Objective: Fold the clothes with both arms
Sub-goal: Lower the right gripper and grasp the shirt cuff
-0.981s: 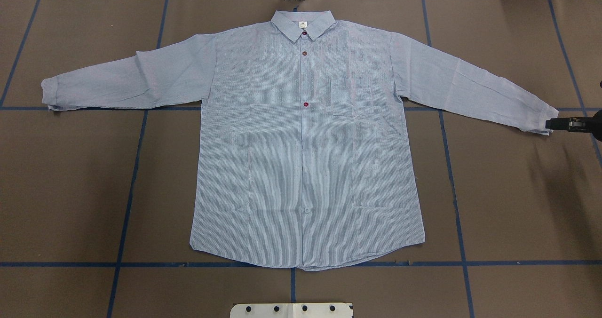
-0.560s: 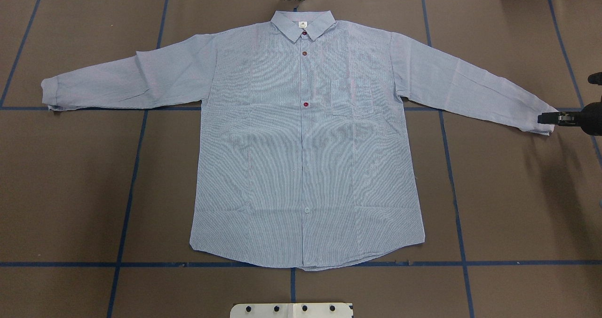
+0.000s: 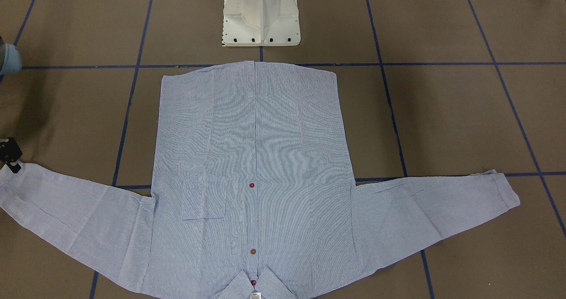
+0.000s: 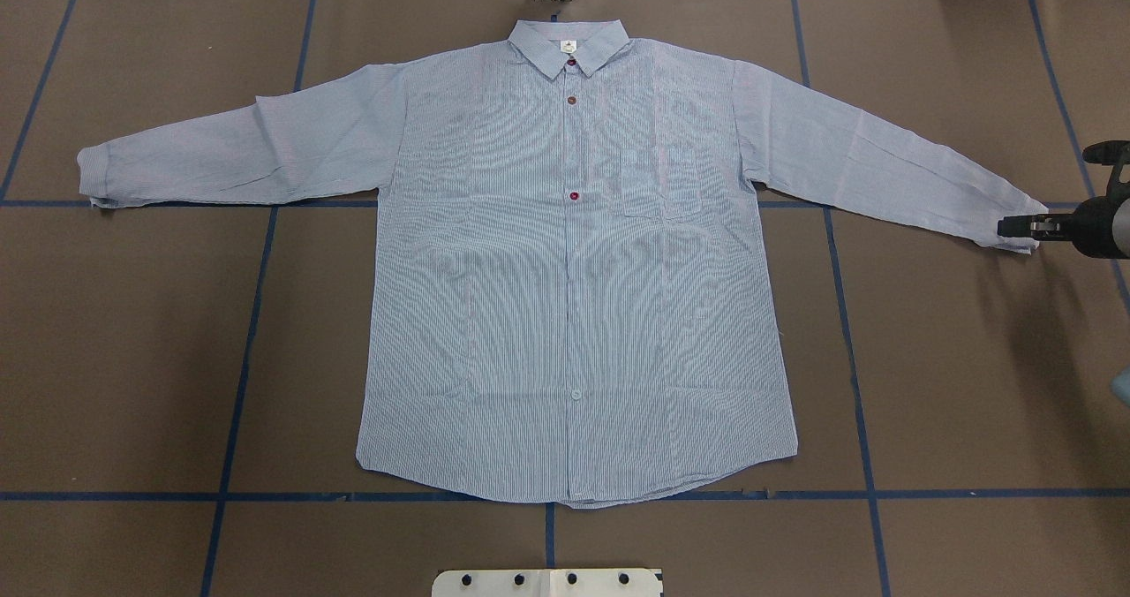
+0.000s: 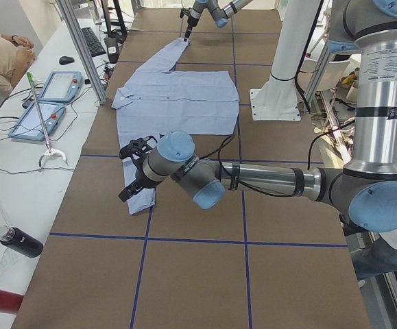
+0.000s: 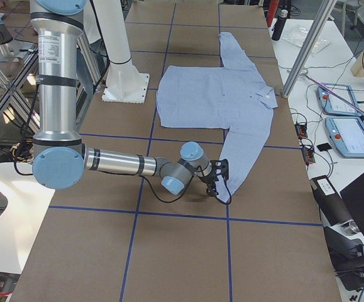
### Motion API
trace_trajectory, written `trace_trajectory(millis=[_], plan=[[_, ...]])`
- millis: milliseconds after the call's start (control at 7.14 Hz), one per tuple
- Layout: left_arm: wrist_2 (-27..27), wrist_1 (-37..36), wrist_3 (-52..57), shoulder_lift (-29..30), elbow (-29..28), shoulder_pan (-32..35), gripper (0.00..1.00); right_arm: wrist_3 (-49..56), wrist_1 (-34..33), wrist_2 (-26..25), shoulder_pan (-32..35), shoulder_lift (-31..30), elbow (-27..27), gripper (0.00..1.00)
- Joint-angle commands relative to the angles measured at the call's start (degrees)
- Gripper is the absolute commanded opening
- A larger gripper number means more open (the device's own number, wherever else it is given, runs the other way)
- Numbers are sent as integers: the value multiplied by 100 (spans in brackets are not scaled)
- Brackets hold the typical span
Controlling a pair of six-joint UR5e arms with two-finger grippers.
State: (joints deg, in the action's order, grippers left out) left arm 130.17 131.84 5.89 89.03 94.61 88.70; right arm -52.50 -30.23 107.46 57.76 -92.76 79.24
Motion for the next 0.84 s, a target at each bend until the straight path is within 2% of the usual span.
trace_trajectory(millis=[0,140,280,420,560,700], plan=[[0,0,-9,0,-4,-2,100,-15,17,-32,-36,-58,3,73],[0,0,0,-9,-4,7,100,-67,166,-32,-45,-67,-5,69],[0,0,0,-9,-4,7,100,-103,193,-32,-63,-102,3,57],[0,0,0,-9,-12,-1,100,-146,193,-32,-72,-102,-5,29],[0,0,0,-9,-12,7,100,-147,193,-32,-72,-102,3,5],[0,0,0,-9,-12,7,100,-147,193,-40,-72,-102,3,0]])
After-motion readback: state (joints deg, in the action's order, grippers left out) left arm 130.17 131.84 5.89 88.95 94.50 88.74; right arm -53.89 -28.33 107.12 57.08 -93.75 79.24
